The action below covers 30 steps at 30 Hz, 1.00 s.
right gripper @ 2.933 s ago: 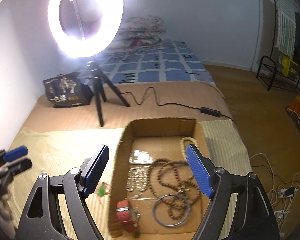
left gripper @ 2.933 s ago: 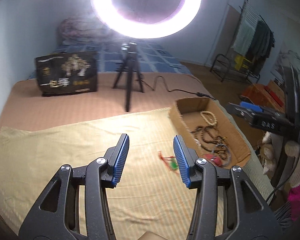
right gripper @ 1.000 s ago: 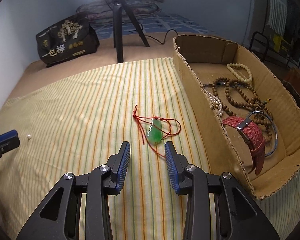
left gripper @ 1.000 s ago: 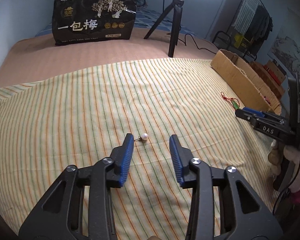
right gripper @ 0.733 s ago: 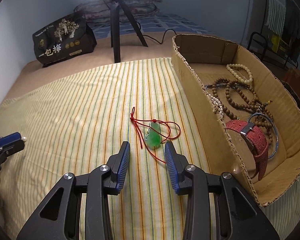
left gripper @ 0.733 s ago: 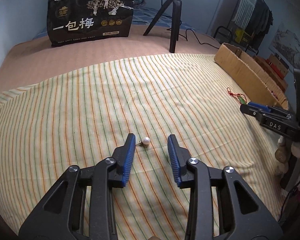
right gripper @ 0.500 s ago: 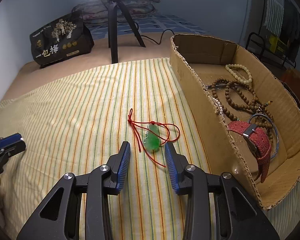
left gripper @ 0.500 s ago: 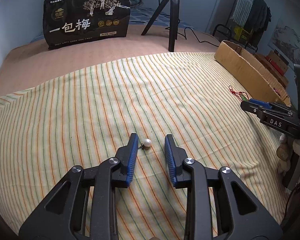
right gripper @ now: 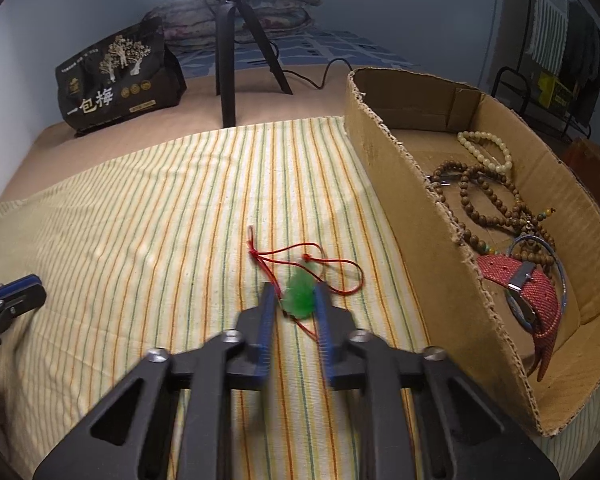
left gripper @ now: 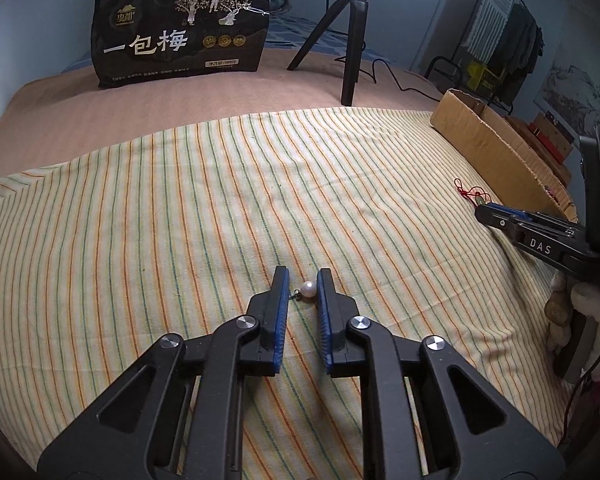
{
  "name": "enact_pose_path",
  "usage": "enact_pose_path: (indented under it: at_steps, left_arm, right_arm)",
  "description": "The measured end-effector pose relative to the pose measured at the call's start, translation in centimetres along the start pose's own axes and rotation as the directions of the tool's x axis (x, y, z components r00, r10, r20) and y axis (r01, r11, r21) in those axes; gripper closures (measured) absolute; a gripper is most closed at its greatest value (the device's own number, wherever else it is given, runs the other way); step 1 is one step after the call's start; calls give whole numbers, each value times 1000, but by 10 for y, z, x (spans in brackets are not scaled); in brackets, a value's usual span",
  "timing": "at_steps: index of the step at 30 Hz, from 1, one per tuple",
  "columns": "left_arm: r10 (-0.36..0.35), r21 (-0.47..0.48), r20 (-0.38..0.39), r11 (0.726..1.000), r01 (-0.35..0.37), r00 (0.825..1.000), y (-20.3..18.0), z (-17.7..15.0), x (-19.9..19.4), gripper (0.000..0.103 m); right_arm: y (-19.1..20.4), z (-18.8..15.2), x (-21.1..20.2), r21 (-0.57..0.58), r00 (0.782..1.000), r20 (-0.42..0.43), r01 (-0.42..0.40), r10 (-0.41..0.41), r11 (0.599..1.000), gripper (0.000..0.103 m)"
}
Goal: Organize jewelry
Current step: 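Grasp the second pearl earring with the left tool while the right tool grasps the jade pendant, then carry the pearl earring and jade pendant over the cardboard box with both tools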
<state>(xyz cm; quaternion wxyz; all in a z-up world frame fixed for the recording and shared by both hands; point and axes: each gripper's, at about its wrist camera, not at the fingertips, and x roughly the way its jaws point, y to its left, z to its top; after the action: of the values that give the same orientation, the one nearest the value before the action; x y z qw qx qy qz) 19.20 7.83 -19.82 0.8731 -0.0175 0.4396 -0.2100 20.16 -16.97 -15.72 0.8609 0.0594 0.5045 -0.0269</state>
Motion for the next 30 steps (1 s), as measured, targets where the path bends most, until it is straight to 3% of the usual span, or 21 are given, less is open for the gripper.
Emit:
enact_pose_path:
  at_steps: [15,30]
  left_arm:
    - [49,0,-1,999,-49,999,-7,-1,-28,95]
    - [85,-8,58,996,-84,995,-37,28,-82,95]
  right_arm:
    - [3,-4,-15,-35,996,14,-87,88,996,88]
    - [-15,10,-78,-90,980,72,-179,186,980,88]
